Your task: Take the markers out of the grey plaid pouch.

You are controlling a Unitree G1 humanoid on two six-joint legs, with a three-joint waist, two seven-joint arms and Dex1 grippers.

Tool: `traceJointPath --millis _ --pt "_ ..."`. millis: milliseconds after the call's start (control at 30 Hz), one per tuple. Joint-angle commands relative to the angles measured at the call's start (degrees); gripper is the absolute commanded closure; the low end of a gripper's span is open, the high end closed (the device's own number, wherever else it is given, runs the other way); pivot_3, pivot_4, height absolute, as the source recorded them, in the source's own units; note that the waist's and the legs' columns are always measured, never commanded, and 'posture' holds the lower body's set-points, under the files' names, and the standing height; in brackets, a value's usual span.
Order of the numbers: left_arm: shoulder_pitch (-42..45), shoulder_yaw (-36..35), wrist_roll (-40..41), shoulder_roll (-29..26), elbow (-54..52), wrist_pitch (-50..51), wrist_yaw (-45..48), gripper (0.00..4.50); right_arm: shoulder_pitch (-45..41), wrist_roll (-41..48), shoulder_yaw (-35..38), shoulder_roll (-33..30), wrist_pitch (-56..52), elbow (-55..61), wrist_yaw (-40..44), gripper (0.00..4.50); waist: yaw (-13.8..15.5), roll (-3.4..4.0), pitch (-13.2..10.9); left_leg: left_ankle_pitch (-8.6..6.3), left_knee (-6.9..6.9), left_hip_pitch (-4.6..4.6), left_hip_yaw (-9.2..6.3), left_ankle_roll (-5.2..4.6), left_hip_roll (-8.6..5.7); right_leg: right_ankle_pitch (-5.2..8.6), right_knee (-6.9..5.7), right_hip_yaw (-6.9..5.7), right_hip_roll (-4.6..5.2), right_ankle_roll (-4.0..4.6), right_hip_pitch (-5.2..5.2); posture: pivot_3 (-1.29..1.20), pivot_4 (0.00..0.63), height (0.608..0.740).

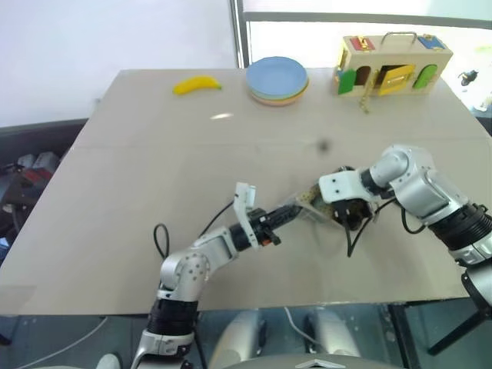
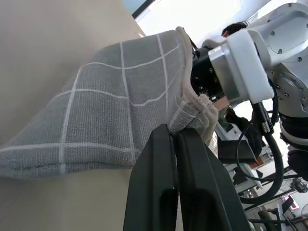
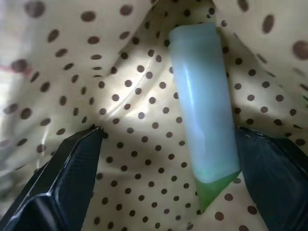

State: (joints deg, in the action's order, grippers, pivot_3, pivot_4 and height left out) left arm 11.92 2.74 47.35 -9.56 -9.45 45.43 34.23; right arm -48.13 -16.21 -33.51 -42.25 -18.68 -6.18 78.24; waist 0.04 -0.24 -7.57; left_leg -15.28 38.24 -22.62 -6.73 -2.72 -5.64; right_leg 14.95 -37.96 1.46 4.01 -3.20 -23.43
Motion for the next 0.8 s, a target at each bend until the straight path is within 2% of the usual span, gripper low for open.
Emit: traceJointPath --millis 33,167,200,233,267,300,500,667,800 --pt "-0.92 -0.39 -0.72 0.21 -0.09 -1.22 0.29 4.50 -0.07 -2.60 -1.54 1.17 1.99 -4.25 -0.31 0.89 -0.26 -0.07 0.06 0.00 0.00 0.02 0.00 0.00 0.00 0.00 0.00 0.00 0.00 0.00 0.01 0.00 0.150 0.740" --pt "-1.03 -0.62 -1.27 0.15 0.05 -1.66 0.20 4.50 0.41 -2.81 -1.18 1.47 2.89 -4.42 0.69 2.84 -0.40 -0.11 0.08 0.00 0.01 0.19 -0.01 0.00 0.00 0.00 0.00 -0.01 0.00 0.00 0.17 0.00 0.150 0.740" --pt "-1.05 -0.69 -1.36 0.15 0.05 -1.70 0.21 4.50 0.47 -2.82 -1.00 1.50 2.99 -4.42 0.70 3.11 -0.46 -0.11 0.08 0.00 0.01 0.22 -0.01 0.00 0.00 0.00 0.00 -0.01 0.00 0.00 0.20 0.00 0.150 0.740" --pt "-1.08 -0.74 -1.45 0.17 0.03 -1.76 0.19 4.50 0.54 -2.82 -0.70 1.45 3.03 -4.27 0.75 3.65 -0.49 -0.11 0.08 0.00 0.01 0.30 -0.01 0.00 0.00 0.00 0.00 -0.01 0.00 0.00 0.28 0.00 0.150 0.740" --pt "-1.10 -0.76 -1.51 0.19 0.01 -1.80 0.16 4.50 0.61 -2.84 -0.47 1.41 3.07 -4.17 0.80 4.00 -0.50 -0.11 0.08 -0.01 0.00 0.40 -0.01 0.00 0.00 0.00 0.00 0.00 0.00 0.00 0.38 0.00 0.150 0.740" --pt "-1.11 -0.75 -1.56 0.22 0.00 -1.86 0.11 4.50 0.68 -2.82 -0.23 1.30 3.07 -3.98 0.90 4.23 -0.50 -0.11 0.08 -0.02 -0.04 0.55 -0.01 0.00 0.00 0.00 0.03 0.01 0.01 0.00 0.51 0.00 0.150 0.740" --pt "-1.21 -0.20 -3.67 -0.20 -0.47 -4.00 0.39 4.50 1.07 1.41 5.25 0.94 -1.57 0.13 0.81 4.22 -0.46 -0.10 0.05 -0.02 -0.08 0.63 -0.04 0.00 -0.01 0.01 0.06 -0.01 0.01 0.00 0.63 0.00 0.150 0.740" --pt "-0.35 -1.83 -4.65 -0.59 -2.26 -5.06 -1.55 4.50 3.15 6.54 11.56 -5.39 -4.53 8.15 3.02 4.22 0.07 -0.02 -0.06 -0.02 -0.13 0.48 -0.10 0.00 -0.02 0.01 0.14 -0.07 0.04 0.00 0.54 0.00 0.150 0.740" --pt "0.30 -2.71 -4.56 -0.99 -3.95 -5.54 -2.35 4.50 3.69 11.23 16.24 -7.43 -9.57 13.36 2.69 4.22 0.47 -0.02 -0.09 -0.02 -0.17 0.38 -0.13 0.00 -0.01 0.01 0.19 -0.08 0.03 0.00 0.45 0.00 0.150 0.740"
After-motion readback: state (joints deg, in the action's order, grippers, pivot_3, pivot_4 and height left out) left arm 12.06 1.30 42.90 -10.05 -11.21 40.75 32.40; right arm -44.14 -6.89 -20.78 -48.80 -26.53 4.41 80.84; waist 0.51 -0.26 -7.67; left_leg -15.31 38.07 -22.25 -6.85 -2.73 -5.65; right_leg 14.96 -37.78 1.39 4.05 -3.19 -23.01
